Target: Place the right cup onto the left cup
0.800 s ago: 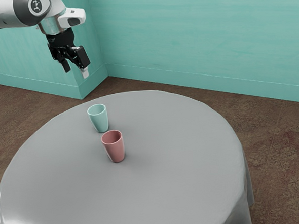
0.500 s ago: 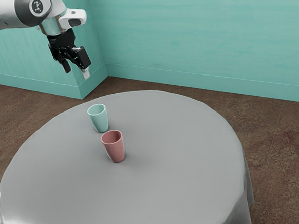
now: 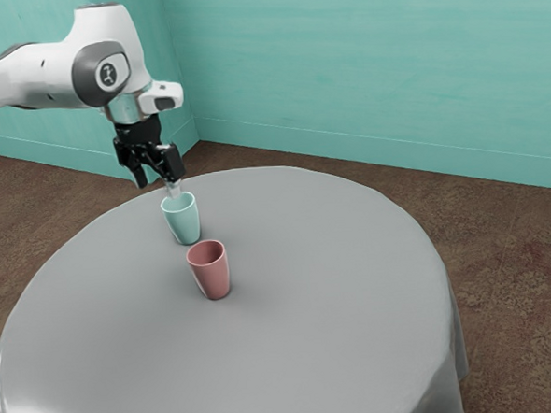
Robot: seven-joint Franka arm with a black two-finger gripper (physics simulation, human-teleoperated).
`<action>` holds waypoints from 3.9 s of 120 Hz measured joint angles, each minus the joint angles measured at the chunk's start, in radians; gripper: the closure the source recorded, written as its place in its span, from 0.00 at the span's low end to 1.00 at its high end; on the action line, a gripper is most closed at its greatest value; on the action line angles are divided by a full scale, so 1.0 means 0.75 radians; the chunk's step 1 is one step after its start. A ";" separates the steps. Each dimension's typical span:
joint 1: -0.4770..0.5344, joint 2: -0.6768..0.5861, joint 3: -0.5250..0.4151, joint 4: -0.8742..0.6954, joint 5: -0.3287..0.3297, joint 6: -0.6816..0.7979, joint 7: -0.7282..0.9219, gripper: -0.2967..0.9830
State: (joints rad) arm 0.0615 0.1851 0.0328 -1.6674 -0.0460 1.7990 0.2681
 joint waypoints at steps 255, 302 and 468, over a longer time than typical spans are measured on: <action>0.005 0.088 0.010 -0.058 -0.024 0.282 -0.032 0.85; 0.012 0.090 0.127 0.224 -0.014 0.052 -0.002 0.85; 0.131 0.670 0.168 0.783 -0.075 0.102 0.048 0.85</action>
State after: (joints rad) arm 0.1595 0.6879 0.1590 -1.0799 -0.1021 1.8758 0.3038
